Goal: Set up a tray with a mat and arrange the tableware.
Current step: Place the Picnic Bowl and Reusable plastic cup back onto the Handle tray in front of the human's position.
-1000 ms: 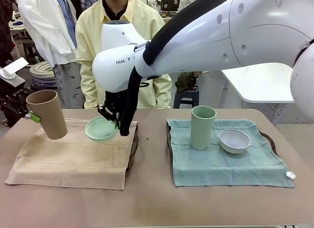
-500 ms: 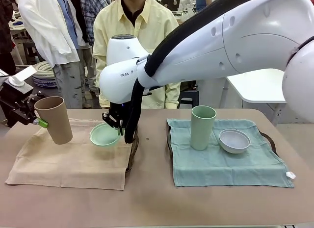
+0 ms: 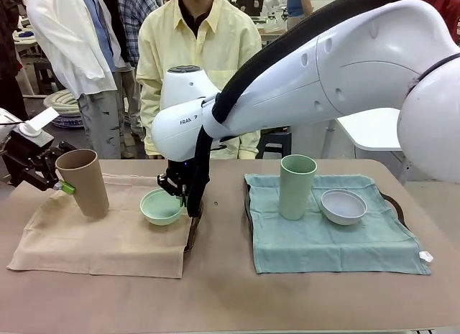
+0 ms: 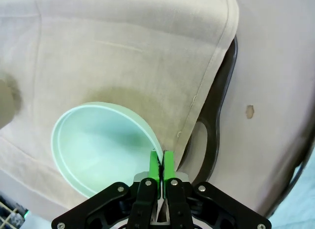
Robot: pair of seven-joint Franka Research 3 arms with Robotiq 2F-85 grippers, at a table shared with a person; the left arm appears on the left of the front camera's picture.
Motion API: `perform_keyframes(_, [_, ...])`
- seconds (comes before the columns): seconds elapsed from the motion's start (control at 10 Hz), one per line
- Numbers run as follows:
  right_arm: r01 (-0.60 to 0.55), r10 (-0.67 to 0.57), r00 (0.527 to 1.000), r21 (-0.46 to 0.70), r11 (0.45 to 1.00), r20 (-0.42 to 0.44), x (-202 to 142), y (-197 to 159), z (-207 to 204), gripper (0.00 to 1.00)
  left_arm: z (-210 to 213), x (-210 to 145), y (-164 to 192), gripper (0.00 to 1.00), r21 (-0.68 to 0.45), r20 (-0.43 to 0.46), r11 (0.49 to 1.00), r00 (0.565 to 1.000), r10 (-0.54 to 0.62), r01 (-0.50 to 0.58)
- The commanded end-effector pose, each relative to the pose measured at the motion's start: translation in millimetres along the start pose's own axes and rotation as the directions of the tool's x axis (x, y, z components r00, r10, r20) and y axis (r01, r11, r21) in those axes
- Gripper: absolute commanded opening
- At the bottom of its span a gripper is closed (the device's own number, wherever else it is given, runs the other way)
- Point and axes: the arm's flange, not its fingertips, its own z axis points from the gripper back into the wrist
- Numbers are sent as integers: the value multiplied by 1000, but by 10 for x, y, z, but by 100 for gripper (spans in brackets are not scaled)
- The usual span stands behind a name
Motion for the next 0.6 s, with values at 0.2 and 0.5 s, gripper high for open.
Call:
perform_keyframes(0.2, [-25, 25, 1000, 22, 999, 3, -14, -26, -89, 4, -88, -61, 68, 86, 24, 11, 999, 999, -35, 34])
perform_keyframes(0.5, [-31, 31, 1000, 41, 999, -2, -11, -32, -80, 64, -103, -69, 71, 100, 15, 5, 1000, 1000, -15, 15])
